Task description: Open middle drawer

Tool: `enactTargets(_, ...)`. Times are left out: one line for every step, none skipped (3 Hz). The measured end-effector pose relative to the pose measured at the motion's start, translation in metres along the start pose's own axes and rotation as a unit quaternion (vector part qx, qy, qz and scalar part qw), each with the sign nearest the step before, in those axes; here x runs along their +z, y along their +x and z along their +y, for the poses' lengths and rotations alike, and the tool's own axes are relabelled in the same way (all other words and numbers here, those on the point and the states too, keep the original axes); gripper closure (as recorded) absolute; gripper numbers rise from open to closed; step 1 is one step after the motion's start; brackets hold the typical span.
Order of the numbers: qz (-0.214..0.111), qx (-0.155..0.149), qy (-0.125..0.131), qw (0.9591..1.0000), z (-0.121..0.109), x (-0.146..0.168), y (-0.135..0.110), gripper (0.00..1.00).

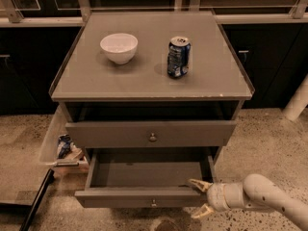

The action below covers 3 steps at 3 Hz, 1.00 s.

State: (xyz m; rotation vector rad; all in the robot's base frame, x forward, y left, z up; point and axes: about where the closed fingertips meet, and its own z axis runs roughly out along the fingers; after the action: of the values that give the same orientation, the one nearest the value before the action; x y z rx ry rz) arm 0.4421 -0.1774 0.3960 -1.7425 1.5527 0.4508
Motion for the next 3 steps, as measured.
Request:
enactTargets(-0.002,-0.003,-0.005,1.0,0.012,-0.006,-0.002,0.57)
enactTargets(-0.002,-0.007,-0.009,0.9999,0.019,-0.011,-0.005,0.81)
enactTargets(-0.003,-0.009,-0.009,0.9999,0.022,-0.013,-0.005,1.0)
